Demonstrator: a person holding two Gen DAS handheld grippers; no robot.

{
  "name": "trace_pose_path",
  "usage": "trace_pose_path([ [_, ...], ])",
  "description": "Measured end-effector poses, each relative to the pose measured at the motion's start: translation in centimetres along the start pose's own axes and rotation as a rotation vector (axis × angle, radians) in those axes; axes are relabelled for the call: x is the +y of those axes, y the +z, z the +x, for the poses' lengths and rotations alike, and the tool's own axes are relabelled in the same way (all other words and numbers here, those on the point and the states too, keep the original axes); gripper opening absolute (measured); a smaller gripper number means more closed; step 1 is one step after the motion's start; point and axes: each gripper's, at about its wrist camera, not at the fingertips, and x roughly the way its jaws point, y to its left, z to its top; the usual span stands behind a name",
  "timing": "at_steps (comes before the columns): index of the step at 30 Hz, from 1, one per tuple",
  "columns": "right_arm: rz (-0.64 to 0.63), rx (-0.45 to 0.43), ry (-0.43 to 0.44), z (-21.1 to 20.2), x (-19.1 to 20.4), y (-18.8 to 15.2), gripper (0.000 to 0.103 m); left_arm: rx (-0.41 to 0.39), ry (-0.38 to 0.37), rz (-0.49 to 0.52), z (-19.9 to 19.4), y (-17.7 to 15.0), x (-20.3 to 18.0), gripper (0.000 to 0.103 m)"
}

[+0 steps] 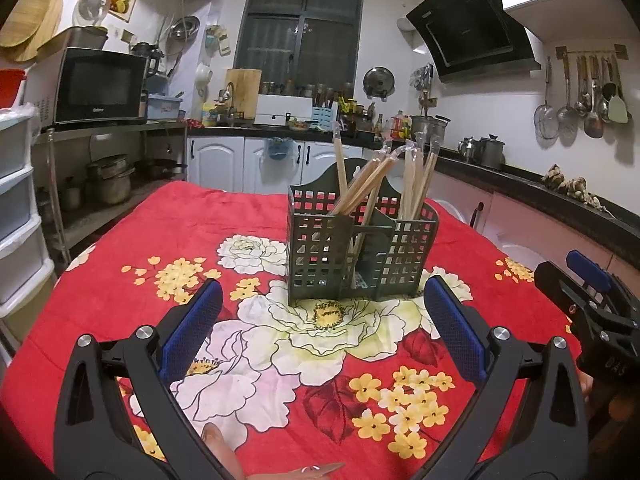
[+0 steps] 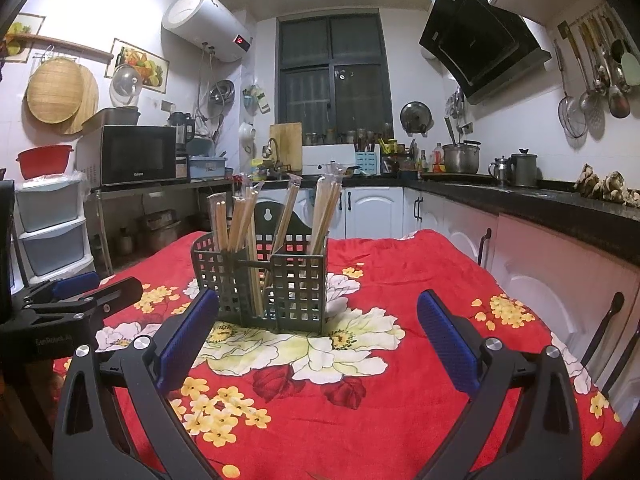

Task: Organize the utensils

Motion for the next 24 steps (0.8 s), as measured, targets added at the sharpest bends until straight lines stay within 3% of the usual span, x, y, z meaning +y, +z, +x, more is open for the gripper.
trace_pose_path([
  [24, 0.001, -0.001, 0.000, -0.06, 0.03, 0.03, 0.097, -0.004, 0.001, -0.001, -0.07, 0.02, -0.09, 0.093],
])
